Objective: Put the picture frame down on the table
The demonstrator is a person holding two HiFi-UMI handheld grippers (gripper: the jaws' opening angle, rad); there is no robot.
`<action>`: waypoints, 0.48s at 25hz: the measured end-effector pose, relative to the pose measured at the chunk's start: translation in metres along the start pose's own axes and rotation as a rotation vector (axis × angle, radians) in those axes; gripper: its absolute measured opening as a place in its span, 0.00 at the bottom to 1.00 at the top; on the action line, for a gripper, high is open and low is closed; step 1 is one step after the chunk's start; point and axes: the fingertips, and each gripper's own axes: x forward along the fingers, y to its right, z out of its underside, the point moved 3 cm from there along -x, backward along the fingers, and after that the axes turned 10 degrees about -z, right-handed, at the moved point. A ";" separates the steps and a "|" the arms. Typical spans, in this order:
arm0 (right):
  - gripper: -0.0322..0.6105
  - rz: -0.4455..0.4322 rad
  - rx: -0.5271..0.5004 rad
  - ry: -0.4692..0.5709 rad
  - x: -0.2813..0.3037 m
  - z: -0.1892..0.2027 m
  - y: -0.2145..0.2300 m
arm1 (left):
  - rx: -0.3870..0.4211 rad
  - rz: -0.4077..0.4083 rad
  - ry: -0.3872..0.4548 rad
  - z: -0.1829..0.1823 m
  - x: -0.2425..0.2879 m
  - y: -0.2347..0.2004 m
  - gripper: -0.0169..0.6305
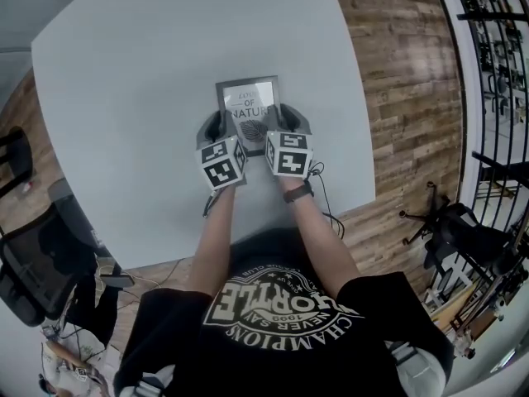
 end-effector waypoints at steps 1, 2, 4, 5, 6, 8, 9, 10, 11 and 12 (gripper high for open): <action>0.15 -0.001 0.001 0.003 0.000 0.000 0.000 | 0.001 0.001 0.002 0.000 0.001 0.000 0.13; 0.15 -0.002 0.001 0.007 0.001 0.001 0.001 | 0.004 0.001 0.004 0.001 0.001 0.000 0.13; 0.15 -0.007 -0.001 0.016 0.001 0.001 0.003 | 0.010 0.001 0.008 0.001 0.002 0.002 0.13; 0.15 -0.010 -0.006 0.017 0.001 0.002 0.003 | 0.013 0.000 0.009 0.002 0.002 0.002 0.13; 0.16 -0.012 -0.014 0.017 0.001 0.003 0.003 | 0.016 -0.001 0.008 0.002 0.002 0.002 0.13; 0.16 -0.014 -0.028 0.015 0.001 0.002 0.001 | 0.027 0.000 0.008 0.001 0.002 0.001 0.13; 0.16 -0.015 -0.030 0.017 0.001 0.000 0.001 | 0.034 0.004 0.010 -0.001 0.002 0.001 0.13; 0.16 -0.016 -0.028 0.023 -0.001 -0.002 0.001 | 0.040 0.010 0.016 -0.003 0.001 0.002 0.13; 0.16 -0.015 -0.026 0.034 -0.004 -0.005 0.000 | 0.043 0.016 0.025 -0.006 -0.002 0.002 0.13; 0.16 -0.014 -0.025 0.050 -0.008 -0.009 0.000 | 0.046 0.021 0.037 -0.010 -0.006 0.001 0.13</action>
